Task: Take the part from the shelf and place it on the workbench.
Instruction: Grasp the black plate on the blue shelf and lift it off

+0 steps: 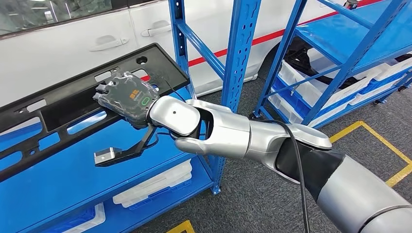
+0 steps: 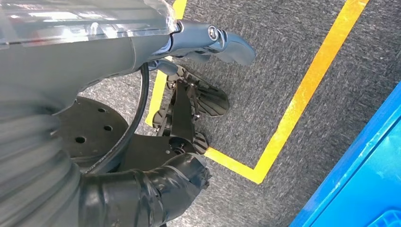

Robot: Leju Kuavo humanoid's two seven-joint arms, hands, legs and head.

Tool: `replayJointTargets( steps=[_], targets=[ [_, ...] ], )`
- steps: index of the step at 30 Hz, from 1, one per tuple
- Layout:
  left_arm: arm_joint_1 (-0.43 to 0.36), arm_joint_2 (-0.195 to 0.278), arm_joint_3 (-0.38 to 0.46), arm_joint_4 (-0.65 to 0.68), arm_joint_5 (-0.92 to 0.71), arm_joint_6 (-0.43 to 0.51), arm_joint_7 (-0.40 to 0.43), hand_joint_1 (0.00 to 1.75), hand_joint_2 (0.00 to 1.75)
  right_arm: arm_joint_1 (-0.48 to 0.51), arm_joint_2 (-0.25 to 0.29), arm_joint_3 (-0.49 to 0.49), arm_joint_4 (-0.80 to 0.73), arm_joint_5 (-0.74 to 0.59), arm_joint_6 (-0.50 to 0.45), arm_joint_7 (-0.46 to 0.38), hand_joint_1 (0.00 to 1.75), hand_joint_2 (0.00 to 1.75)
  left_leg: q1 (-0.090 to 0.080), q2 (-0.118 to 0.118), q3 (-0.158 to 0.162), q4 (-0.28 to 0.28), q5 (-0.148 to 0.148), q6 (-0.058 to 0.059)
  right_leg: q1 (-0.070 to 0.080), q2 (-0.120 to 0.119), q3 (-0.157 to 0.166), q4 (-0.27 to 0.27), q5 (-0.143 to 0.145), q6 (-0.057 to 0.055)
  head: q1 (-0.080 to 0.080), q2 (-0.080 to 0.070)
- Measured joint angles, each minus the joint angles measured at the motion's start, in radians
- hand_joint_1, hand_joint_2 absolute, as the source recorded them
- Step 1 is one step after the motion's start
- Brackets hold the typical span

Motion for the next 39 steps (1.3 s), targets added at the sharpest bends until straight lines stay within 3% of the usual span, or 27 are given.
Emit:
replayJointTargets(
  steps=[23, 29, 32, 34, 37, 38, 39],
  targets=[
    [-0.001, 0.003, 0.000, 0.000, -0.004, -0.008, -0.005, 0.00, 1.75, -0.011, -0.017, -0.007, -0.025, -0.049, 0.003, 0.011, 1.75, 1.75, 0.000, 0.000, 0.000, 0.001, 0.000, 0.000, -0.001, 0.000, 0.000, -0.001, 0.000, 0.000, 0.000, 0.000],
    [-0.001, 0.009, -0.002, 0.000, -0.015, -0.008, -0.013, 0.00, 1.75, -0.002, -0.031, -0.007, -0.025, -0.039, 0.001, -0.002, 1.75, 1.75, -0.002, -0.001, -0.004, 0.009, -0.004, 0.009, -0.007, 0.000, 0.001, -0.003, 0.003, 0.005, 0.000, 0.000],
    [-0.001, 0.010, -0.002, 0.000, -0.015, -0.008, -0.014, 0.00, 1.75, 0.002, -0.039, -0.007, -0.025, -0.039, -0.002, -0.006, 1.75, 1.75, 0.004, 0.002, 0.004, -0.009, 0.006, 0.021, -0.005, -0.001, 0.002, -0.004, 0.001, 0.015, 0.000, 0.000],
    [-0.001, 0.009, -0.003, 0.000, -0.015, -0.008, -0.014, 0.00, 1.75, 0.003, -0.045, -0.007, -0.025, -0.039, -0.005, -0.007, 1.75, 1.75, 0.011, 0.006, 0.014, -0.028, 0.016, 0.030, -0.004, -0.003, -0.020, 0.048, -0.035, 0.022, 0.000, 0.000],
    [-0.001, 0.010, -0.003, 0.000, -0.015, -0.008, -0.014, 0.00, 1.75, 0.011, -0.054, -0.007, -0.025, -0.039, -0.010, -0.009, 1.75, 1.75, 0.011, 0.010, 0.014, -0.027, 0.019, 0.033, -0.011, -0.005, -0.100, 0.219, -0.114, 0.032, 0.000, 0.000],
    [-0.001, 0.010, -0.003, 0.000, -0.015, -0.007, -0.014, 0.00, 1.75, 0.015, -0.055, -0.007, -0.025, -0.039, -0.010, -0.010, 1.75, 1.75, 0.012, 0.010, 0.013, -0.025, 0.019, 0.032, -0.015, -0.006, -0.111, 0.241, -0.113, 0.036, 0.000, 0.000],
    [-0.001, 0.010, -0.003, 0.000, -0.015, -0.007, -0.013, 0.00, 1.75, 0.018, -0.056, -0.007, -0.025, -0.038, -0.010, -0.012, 1.75, 1.75, 0.014, 0.010, 0.011, -0.021, 0.017, 0.029, -0.019, -0.007, -0.104, 0.228, -0.093, 0.039, 0.000, 0.000]
  ],
)
